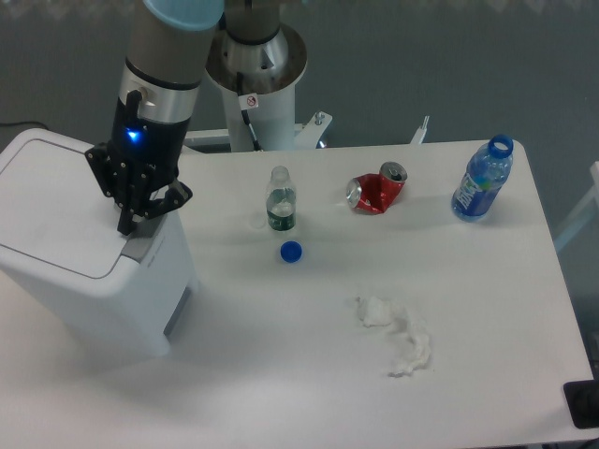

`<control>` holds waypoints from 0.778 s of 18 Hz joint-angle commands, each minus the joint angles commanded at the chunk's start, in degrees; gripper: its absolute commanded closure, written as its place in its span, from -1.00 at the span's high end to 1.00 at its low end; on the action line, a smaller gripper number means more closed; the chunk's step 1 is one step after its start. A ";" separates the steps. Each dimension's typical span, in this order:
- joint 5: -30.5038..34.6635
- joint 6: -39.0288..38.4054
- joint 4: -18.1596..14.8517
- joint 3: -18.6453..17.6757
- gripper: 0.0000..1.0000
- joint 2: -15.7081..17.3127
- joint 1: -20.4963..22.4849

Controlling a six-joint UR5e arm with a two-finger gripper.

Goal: Close the trash can

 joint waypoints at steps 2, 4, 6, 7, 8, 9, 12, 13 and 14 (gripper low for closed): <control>0.00 0.00 0.00 0.35 0.26 0.52 0.96; 0.00 0.09 0.00 0.79 0.79 0.79 2.72; 0.09 0.79 0.09 0.88 1.00 0.62 6.14; 0.09 1.66 0.09 0.97 1.00 0.53 8.24; 0.35 3.41 0.35 0.97 1.00 0.01 10.00; 0.52 6.47 0.61 1.14 1.00 -0.70 11.50; 5.95 10.81 0.70 2.11 1.00 -3.86 14.41; 8.41 10.98 0.88 2.63 1.00 -4.91 15.03; 10.35 11.68 1.14 3.25 1.00 -6.49 15.64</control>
